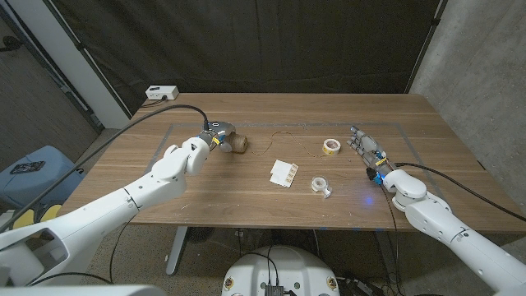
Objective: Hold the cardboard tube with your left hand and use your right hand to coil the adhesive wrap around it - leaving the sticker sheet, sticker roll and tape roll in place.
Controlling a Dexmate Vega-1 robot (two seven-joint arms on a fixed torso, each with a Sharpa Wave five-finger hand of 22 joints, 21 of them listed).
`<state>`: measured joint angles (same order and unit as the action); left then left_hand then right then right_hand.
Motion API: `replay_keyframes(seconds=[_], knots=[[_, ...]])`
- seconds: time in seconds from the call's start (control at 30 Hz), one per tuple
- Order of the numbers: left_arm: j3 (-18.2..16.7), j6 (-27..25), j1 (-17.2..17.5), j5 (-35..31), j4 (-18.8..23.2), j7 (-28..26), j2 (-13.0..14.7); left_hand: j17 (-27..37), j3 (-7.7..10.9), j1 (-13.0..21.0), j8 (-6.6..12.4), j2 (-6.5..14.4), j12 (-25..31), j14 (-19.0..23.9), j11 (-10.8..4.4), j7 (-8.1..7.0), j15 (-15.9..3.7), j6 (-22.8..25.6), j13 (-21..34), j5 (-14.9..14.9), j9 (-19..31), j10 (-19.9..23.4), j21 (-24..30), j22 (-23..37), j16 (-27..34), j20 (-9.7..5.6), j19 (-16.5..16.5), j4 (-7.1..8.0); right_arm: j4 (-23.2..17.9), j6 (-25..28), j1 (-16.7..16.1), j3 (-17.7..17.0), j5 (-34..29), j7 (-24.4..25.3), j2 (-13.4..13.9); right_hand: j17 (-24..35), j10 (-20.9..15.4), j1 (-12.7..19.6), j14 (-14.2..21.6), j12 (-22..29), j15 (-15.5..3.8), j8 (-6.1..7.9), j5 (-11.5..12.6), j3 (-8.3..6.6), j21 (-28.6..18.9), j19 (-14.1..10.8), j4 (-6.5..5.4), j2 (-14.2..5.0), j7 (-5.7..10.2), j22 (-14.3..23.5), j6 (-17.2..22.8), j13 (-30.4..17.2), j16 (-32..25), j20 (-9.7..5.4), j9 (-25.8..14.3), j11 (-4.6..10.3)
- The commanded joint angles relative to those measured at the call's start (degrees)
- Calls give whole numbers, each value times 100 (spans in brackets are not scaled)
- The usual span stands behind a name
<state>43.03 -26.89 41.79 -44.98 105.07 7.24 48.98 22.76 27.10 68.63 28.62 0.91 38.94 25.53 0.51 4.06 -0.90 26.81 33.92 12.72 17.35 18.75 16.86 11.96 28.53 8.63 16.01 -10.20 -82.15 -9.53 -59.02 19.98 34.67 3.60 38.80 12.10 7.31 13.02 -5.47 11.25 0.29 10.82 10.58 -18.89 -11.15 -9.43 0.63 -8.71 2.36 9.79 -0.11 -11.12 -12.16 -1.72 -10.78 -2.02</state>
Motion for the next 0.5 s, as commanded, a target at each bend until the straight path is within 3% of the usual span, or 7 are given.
replay_keyframes(seconds=[0.03, 0.5], knots=[[-48, -71, 70, -14, 44, -300, -16, 329, -53, 374, 320, 281, 62, 241, -293, -177, -128, 245, 56, 33, 143, 379, 62, 24, 103, -15, 89, 8, -36, 13, 35, 8, -47, 41, 4, 29, 6, -38, -13, 34, 11, 33, 14, -46, -26, -22, -4, -23, 4, 19, 31, -27, -48, 40, -24, -14], [-244, -118, 152, 211, 326, -393, 45, 449, -106, 470, 410, 284, 95, 273, -316, -173, -155, 319, 116, 41, 190, 431, 80, 30, 222, 4, 120, 18, -214, 31, -27, -23, -80, 100, 73, 31, 0, -45, -13, 36, 10, 37, 14, -47, -24, -23, -5, -22, 4, 20, 40, -27, -49, 37, -24, -15]])
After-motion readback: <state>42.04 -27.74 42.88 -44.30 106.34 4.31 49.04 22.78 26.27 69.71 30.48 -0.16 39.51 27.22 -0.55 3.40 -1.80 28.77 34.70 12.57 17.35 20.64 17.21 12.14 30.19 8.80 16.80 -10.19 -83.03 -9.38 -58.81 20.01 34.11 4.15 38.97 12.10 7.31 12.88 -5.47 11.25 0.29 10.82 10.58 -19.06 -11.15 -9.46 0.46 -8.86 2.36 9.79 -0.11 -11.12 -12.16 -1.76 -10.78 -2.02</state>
